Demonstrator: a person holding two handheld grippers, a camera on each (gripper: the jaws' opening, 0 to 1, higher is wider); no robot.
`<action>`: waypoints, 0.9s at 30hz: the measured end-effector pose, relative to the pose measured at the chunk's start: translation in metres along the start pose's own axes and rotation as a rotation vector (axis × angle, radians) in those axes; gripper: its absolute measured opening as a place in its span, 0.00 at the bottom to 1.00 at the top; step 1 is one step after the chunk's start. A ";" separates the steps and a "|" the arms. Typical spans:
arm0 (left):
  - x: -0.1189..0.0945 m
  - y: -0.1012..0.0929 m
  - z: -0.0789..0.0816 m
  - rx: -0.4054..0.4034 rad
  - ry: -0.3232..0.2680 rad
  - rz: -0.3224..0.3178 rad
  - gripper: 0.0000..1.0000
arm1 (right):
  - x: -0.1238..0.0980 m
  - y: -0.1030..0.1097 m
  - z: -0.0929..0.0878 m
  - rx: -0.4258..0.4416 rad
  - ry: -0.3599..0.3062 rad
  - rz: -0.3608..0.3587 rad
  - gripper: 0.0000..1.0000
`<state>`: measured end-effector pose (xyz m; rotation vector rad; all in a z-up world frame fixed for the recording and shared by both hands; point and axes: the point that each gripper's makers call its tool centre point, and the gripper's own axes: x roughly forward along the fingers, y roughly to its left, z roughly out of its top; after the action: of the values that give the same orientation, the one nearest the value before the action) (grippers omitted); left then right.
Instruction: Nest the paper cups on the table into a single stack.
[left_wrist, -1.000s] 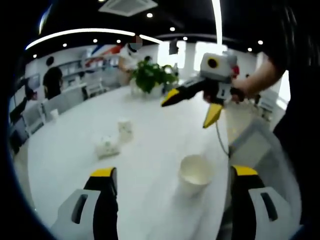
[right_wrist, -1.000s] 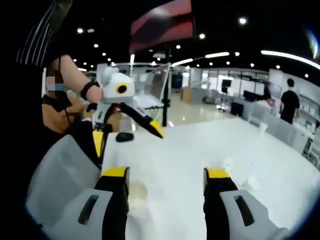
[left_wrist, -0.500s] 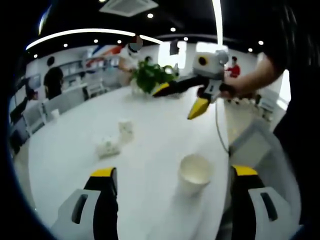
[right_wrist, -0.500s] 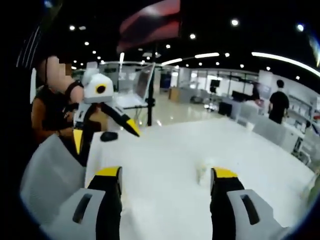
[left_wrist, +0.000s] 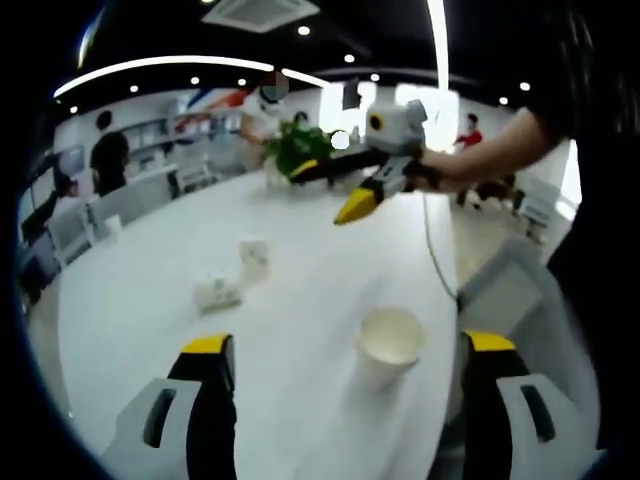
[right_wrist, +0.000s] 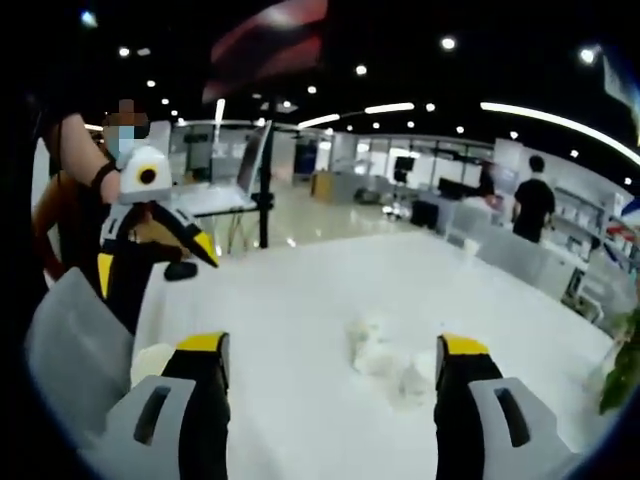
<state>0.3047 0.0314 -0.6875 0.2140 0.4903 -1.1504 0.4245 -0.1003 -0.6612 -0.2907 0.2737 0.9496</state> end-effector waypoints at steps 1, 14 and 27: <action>0.000 0.000 0.000 -0.001 0.000 0.001 0.92 | 0.001 -0.001 0.000 0.002 0.000 -0.002 0.87; 0.001 0.000 -0.002 -0.017 -0.006 0.006 0.92 | 0.010 -0.031 -0.008 -0.009 0.006 -0.055 1.00; 0.001 0.001 -0.002 -0.037 -0.011 0.020 0.92 | 0.018 -0.064 -0.019 0.009 0.020 -0.098 1.00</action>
<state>0.3055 0.0322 -0.6900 0.1802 0.4981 -1.1222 0.4850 -0.1287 -0.6773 -0.3024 0.2793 0.8490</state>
